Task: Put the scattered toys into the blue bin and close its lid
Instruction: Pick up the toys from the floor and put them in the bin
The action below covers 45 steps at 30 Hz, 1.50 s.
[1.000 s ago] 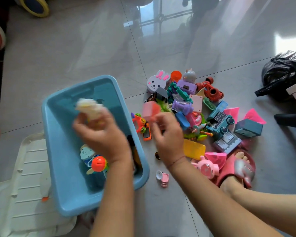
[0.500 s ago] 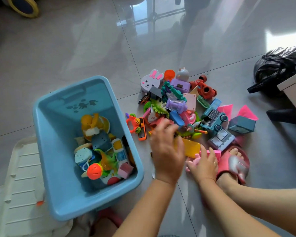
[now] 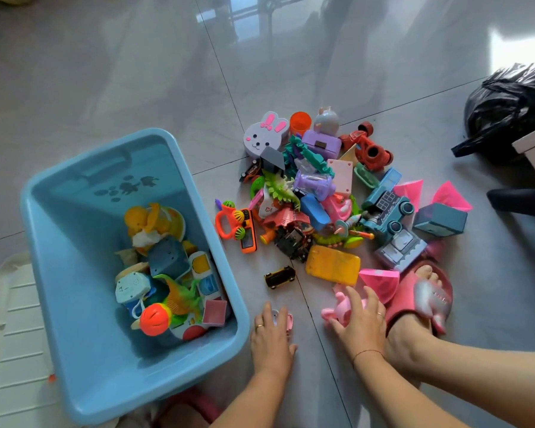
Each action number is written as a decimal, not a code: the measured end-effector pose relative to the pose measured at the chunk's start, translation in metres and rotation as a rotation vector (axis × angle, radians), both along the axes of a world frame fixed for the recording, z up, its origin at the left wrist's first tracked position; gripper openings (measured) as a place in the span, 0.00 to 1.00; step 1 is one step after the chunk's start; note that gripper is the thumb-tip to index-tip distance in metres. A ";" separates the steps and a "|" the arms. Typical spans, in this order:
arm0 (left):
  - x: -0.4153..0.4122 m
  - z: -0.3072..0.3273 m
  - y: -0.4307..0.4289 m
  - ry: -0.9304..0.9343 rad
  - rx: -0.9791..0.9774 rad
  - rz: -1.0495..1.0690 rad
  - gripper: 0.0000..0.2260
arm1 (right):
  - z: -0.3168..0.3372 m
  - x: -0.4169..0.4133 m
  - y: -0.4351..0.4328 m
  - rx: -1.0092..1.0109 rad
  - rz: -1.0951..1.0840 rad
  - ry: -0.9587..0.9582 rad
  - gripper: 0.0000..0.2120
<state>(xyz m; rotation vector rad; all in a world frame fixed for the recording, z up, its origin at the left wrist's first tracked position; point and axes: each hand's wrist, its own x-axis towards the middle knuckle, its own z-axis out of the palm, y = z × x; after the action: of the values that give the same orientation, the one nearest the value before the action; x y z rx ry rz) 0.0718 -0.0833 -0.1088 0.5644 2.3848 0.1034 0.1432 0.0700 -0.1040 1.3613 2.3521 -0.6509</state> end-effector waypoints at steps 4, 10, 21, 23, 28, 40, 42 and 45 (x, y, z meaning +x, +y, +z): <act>-0.014 -0.003 0.017 0.059 -0.009 -0.015 0.19 | -0.001 -0.011 0.001 0.021 -0.063 0.031 0.32; -0.023 -0.013 0.017 0.039 0.003 -0.031 0.07 | -0.005 -0.012 -0.001 0.025 -0.133 0.078 0.30; -0.026 0.099 0.071 0.162 0.838 0.214 0.06 | 0.057 -0.079 0.021 -0.020 -0.570 0.581 0.28; -0.045 0.132 0.076 0.319 0.991 0.336 0.05 | 0.087 -0.103 0.024 0.022 -0.591 0.745 0.28; -0.129 0.181 0.027 0.857 1.020 0.775 0.06 | 0.157 -0.155 -0.023 -0.108 -0.208 1.064 0.24; -0.192 0.139 -0.101 0.624 0.601 1.294 0.10 | 0.142 -0.170 -0.119 -0.406 0.438 0.901 0.30; -0.192 0.136 -0.103 0.585 0.590 1.252 0.10 | 0.140 -0.170 -0.120 -0.368 0.471 0.896 0.30; -0.193 0.137 -0.103 0.529 0.559 1.212 0.12 | 0.136 -0.171 -0.123 -0.294 0.509 0.871 0.33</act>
<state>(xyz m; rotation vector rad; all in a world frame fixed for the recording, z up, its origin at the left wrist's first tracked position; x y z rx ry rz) -0.1211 -0.1863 0.0280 -0.8058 2.8512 1.2911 -0.0276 -0.0529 0.0315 0.3102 2.8776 -1.5568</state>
